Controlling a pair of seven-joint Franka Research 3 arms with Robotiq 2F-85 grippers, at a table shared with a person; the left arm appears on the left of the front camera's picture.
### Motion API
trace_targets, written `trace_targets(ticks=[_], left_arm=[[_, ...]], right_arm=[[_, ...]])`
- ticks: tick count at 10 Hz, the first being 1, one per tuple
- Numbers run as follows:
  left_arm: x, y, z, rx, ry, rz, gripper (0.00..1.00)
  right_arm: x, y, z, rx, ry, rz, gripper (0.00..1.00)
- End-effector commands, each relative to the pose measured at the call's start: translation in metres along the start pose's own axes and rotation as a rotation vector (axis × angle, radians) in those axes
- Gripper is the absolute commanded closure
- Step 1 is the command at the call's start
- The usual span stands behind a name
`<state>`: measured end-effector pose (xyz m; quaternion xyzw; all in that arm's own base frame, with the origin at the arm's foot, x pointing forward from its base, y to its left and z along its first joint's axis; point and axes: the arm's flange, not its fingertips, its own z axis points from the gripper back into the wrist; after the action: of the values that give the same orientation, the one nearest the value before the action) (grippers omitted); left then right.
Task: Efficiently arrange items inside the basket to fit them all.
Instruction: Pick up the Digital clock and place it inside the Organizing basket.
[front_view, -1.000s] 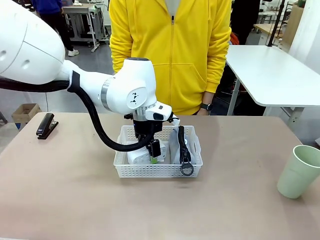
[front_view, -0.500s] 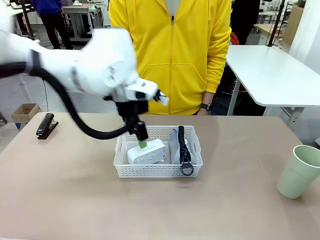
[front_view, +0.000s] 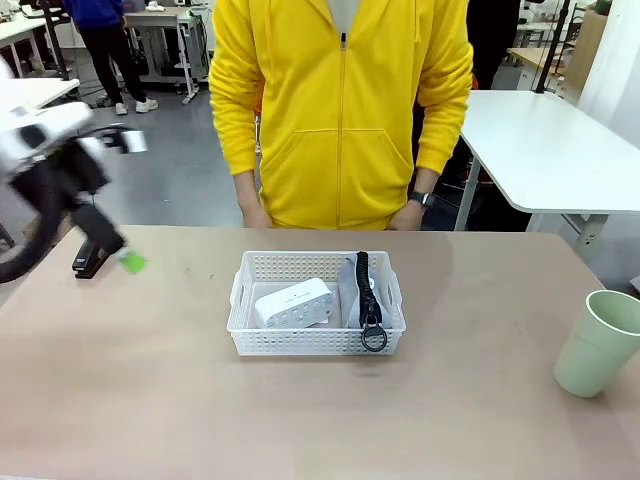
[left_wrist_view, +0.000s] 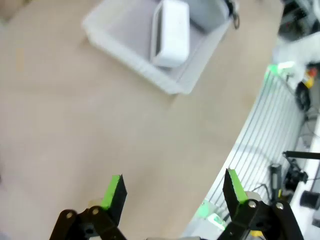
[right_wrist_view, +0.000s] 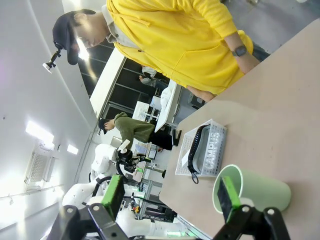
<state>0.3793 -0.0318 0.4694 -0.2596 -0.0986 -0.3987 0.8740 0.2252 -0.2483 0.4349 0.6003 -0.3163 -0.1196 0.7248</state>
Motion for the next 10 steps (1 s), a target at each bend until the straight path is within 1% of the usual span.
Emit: trace_targets(ticks=[1,2,4,5,6,7,8,10], left_arm=[[-0.049,0.047,0.018,-0.038,-0.12,0.204,0.0],[-0.082,0.072,0.028,-0.154,-0.202,0.206,0.0],[-0.135,0.115,0.034,-0.201,-0.354,0.398,0.0],[-0.154,0.131,0.027,-0.258,-0.404,0.427,0.0],[-0.16,0.144,0.016,-0.313,-0.376,0.506,0.0],[-0.154,0.152,0.002,-0.424,-0.276,0.523,0.0],[-0.174,0.129,0.024,-0.243,-0.357,0.491,0.0],[-0.174,0.129,0.024,-0.243,-0.357,0.491,0.0]], right_arm=[[0.002,0.002,0.0,0.017,-0.012,0.031,0.0],[0.002,0.002,0.0,0.017,-0.012,0.031,0.0],[0.002,0.002,0.0,0.017,-0.012,0.031,0.0],[0.002,0.002,0.0,0.017,-0.012,0.031,0.0],[0.002,0.002,0.0,0.017,-0.012,0.031,0.0],[0.002,0.002,0.0,0.017,-0.012,0.031,0.0],[0.002,0.002,0.0,0.017,-0.012,0.031,0.0],[0.002,0.002,0.0,0.017,-0.012,0.031,0.0]])
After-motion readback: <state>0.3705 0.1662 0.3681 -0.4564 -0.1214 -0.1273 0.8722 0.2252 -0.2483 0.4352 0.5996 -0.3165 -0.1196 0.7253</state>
